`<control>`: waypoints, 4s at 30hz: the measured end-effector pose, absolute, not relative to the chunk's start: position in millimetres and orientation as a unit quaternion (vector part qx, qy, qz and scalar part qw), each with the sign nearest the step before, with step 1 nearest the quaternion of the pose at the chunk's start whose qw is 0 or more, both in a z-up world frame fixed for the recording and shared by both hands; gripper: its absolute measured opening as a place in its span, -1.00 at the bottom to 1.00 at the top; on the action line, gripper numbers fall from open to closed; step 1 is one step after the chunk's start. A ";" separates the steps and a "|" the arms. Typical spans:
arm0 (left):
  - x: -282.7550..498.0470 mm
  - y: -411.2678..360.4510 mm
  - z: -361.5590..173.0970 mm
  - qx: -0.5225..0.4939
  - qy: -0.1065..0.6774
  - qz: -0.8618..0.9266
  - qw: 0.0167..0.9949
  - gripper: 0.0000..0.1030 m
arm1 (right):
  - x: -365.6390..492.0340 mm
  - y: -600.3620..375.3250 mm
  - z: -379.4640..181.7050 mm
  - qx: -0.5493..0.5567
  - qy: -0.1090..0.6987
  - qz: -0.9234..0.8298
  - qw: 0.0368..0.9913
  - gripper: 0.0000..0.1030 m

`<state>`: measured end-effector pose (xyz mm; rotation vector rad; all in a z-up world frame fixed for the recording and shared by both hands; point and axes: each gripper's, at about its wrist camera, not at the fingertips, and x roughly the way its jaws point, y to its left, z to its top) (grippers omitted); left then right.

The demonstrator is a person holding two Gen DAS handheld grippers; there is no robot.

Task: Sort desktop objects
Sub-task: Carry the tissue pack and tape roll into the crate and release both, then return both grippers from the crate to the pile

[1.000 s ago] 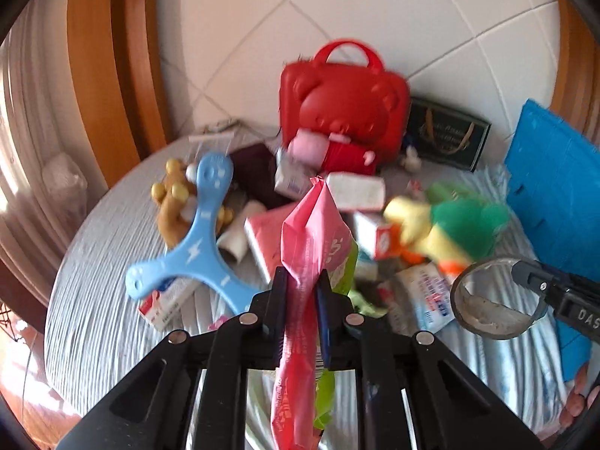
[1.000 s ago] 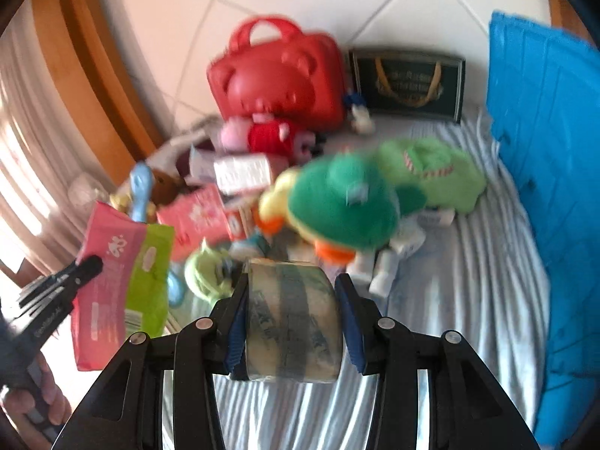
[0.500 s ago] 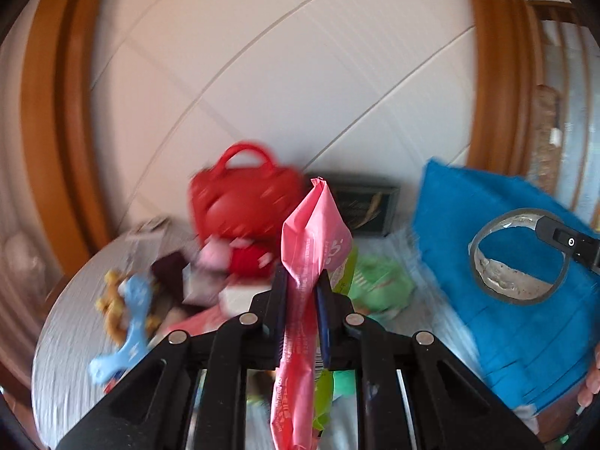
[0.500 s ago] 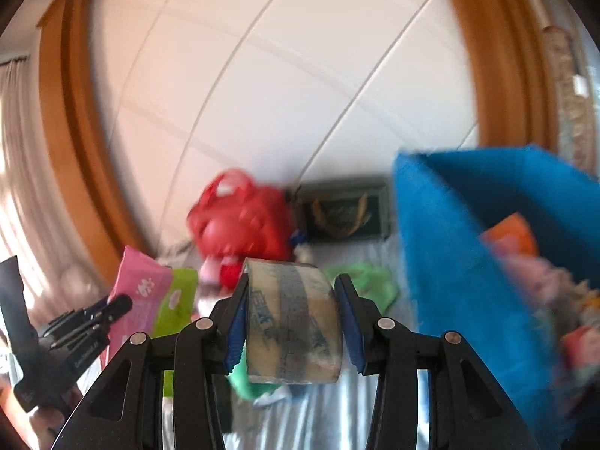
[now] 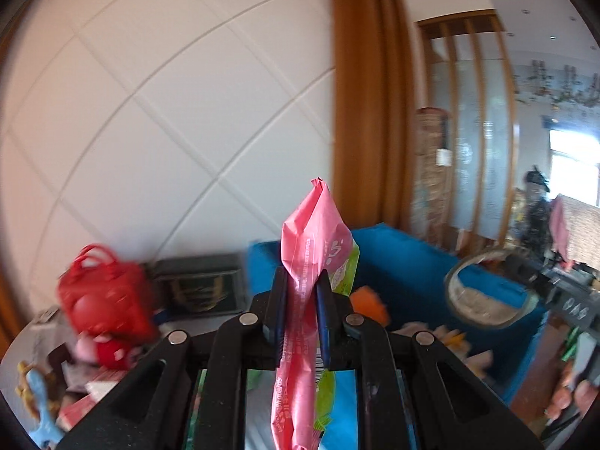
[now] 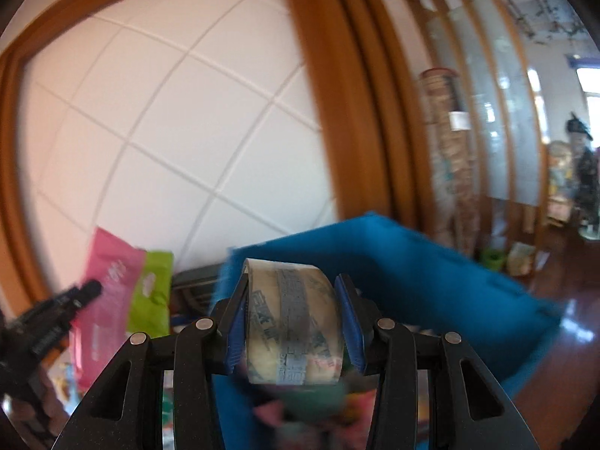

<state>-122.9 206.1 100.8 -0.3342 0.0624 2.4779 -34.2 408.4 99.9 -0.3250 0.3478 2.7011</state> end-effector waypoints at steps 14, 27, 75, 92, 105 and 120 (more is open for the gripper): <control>-111.5 380.4 73.5 -0.234 0.101 0.893 0.372 -0.73 | -10.7 536.8 58.2 -0.193 0.134 0.937 0.260 -0.17; -112.1 416.6 44.2 -0.284 0.139 0.875 0.366 -0.73 | -42.5 568.2 22.0 -0.291 0.087 0.915 0.267 -0.17; -93.7 318.8 56.7 -0.242 0.067 0.920 0.301 0.53 | -35.7 507.0 47.1 -0.292 0.048 0.925 0.238 1.00; -111.1 163.1 39.1 -0.246 0.020 0.953 0.176 0.53 | -45.3 366.3 82.2 -0.188 0.062 0.976 0.096 1.00; -156.9 10.0 -50.8 -0.380 -0.007 0.924 0.025 0.53 | -121.8 222.2 35.1 -0.256 0.053 0.964 -0.041 1.00; -194.1 -130.0 -184.6 -0.494 -0.076 0.852 -0.152 0.53 | -204.2 124.5 -105.6 -0.415 0.035 0.906 -0.074 1.00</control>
